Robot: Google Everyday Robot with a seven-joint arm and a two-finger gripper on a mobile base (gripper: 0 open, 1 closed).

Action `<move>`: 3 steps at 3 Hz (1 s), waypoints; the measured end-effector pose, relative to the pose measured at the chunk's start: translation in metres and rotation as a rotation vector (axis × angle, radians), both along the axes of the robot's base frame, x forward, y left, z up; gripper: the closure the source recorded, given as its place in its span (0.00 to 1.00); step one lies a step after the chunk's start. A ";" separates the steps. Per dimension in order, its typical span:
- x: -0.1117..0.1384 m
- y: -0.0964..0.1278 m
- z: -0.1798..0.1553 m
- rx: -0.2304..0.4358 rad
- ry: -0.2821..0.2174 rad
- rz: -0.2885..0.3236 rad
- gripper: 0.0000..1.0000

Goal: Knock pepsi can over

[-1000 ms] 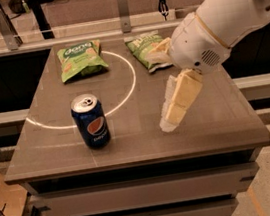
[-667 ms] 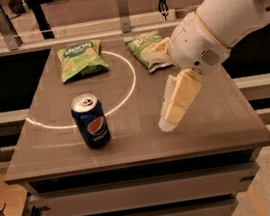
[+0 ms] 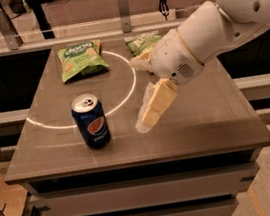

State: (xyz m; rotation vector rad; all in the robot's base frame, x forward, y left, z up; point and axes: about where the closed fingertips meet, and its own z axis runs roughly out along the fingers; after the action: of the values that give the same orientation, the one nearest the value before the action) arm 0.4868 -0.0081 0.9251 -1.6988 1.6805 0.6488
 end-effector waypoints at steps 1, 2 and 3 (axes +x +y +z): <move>0.015 0.022 -0.023 0.105 0.033 0.011 0.00; 0.027 0.051 -0.046 0.188 0.077 0.042 0.00; 0.032 0.082 -0.062 0.232 0.128 0.086 0.00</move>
Offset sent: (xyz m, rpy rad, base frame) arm 0.0446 0.0817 -0.0737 0.2904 0.1324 0.0732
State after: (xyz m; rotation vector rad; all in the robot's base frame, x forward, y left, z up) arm 0.5187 0.0739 0.8635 -1.5981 1.5557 0.9722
